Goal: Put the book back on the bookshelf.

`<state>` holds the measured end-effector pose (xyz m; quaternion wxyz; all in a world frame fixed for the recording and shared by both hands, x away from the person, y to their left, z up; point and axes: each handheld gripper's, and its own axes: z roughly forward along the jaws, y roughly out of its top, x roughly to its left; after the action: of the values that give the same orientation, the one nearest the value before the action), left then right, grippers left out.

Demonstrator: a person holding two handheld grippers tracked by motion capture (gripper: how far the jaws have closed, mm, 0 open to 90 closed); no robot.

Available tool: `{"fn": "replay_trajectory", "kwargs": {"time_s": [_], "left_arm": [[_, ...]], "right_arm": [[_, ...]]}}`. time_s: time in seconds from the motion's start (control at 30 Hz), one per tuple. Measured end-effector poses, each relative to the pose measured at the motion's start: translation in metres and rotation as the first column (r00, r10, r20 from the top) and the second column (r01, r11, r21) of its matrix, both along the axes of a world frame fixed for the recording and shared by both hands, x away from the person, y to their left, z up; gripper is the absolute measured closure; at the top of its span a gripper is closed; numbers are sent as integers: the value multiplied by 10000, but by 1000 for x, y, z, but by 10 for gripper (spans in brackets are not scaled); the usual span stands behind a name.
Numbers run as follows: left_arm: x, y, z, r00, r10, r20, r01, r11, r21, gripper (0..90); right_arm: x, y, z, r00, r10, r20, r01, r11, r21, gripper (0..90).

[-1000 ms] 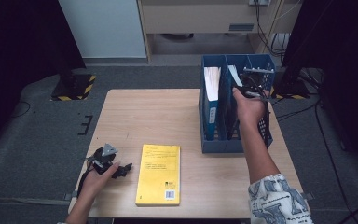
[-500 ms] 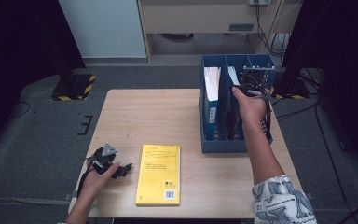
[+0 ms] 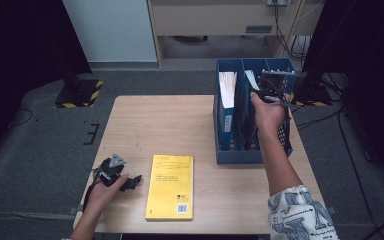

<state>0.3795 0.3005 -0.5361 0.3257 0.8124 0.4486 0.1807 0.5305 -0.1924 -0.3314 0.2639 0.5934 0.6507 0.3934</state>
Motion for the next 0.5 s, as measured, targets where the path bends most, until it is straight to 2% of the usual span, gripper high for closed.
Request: {"fn": "replay_trajectory", "kwargs": {"time_s": [0.17,0.5], "left_arm": [[0,0,0,10000,-9,-5,9,10000,2,0],[0,0,0,10000,-16,-20,16,10000,2,0]], "right_arm": [[4,1,5,9997,-102,229,104,9999,-102,733],[12,4,-2,9998,-208,66,209,9996,-205,733]]}}
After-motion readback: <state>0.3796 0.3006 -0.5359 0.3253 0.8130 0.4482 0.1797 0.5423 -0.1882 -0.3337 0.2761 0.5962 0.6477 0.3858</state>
